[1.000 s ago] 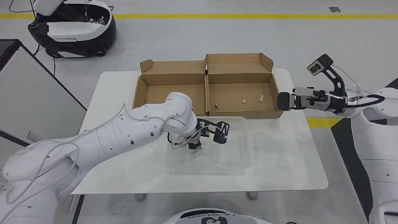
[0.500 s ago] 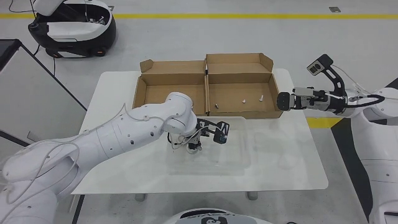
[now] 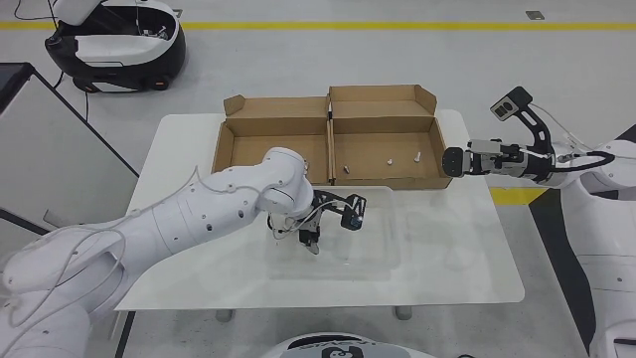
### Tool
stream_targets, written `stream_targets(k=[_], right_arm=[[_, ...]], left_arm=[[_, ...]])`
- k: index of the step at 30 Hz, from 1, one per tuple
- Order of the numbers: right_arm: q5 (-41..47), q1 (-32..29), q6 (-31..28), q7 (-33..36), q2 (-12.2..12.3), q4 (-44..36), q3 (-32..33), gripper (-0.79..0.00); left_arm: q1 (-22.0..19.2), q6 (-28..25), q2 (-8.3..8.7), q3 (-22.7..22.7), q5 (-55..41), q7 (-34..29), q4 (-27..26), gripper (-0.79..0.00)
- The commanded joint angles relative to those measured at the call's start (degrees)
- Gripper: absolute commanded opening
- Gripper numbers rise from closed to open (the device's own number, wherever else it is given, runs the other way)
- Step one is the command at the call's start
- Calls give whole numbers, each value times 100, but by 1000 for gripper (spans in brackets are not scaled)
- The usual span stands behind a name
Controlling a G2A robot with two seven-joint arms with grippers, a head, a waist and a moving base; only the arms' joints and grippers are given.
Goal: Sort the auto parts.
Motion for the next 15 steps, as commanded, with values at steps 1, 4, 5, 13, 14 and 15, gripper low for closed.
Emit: stream_targets(k=[1,4,5,13,14,15], right_arm=[[0,0,0,0,0,0,0,0],[0,0,0,0,0,0,0,0],[0,0,0,0,0,0,0,0],[0,0,0,0,0,0,0,0],[0,0,0,0,0,0,0,0],[0,0,0,0,0,0,0,0]], left_arm=[[-43,48,9,52,-50,-41,-26,-142],[-34,76,23,52,-63,-70,-39,-271],[-25,91,27,52,-37,-85,-39,-317],[47,158,25,52,204,-153,-16,-434],[62,163,19,52,231,-158,-4,-437],[76,182,13,52,270,-177,24,-440]])
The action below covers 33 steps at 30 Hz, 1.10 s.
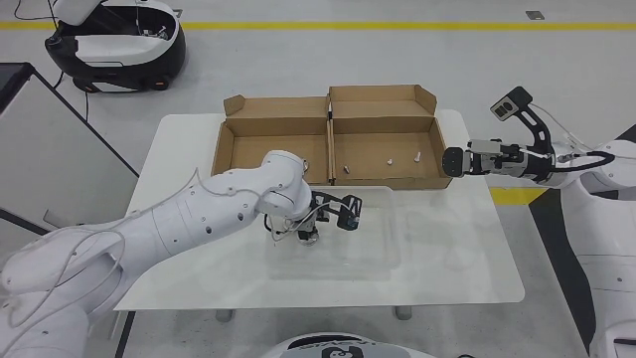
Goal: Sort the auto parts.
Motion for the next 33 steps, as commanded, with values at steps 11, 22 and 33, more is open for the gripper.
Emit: stream_targets(k=[11,22,33], right_arm=[[0,0,0,0,0,0,0,0],[0,0,0,0,0,0,0,0],[0,0,0,0,0,0,0,0]], left_arm=[[139,35,-116,0,299,-35,261,-486],[240,-6,-185,0,462,6,476,-520],[267,-65,-268,0,541,65,588,-566]])
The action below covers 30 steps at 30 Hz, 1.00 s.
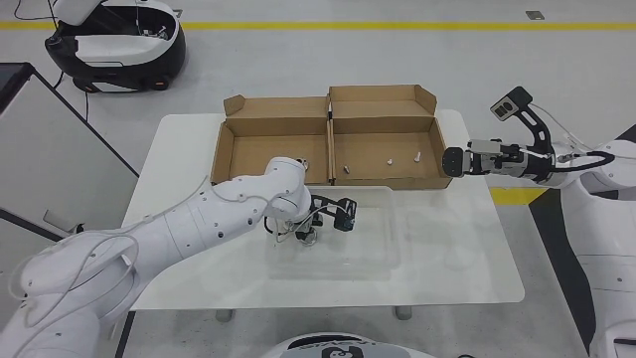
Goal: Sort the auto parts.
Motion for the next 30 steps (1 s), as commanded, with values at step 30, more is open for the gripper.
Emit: stream_targets(k=[30], right_arm=[[0,0,0,0,0,0,0,0]], left_arm=[[37,15,-212,0,-80,-15,250,-579]])
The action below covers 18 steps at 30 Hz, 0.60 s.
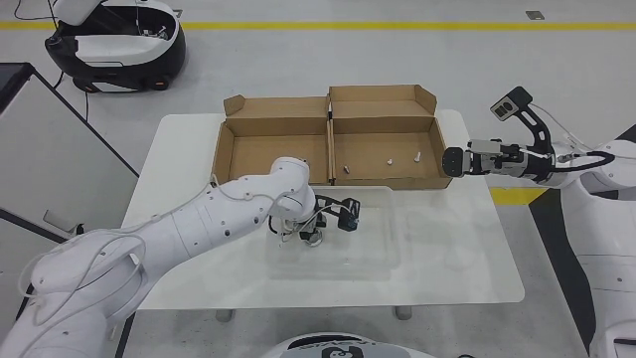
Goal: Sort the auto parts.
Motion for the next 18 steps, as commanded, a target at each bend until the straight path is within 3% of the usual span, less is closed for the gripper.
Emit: stream_targets(k=[1,18], right_arm=[[0,0,0,0,0,0,0,0],[0,0,0,0,0,0,0,0]], left_arm=[[8,-6,-15,0,6,6,23,-582],[63,-4,-59,0,11,4,177,-576]])
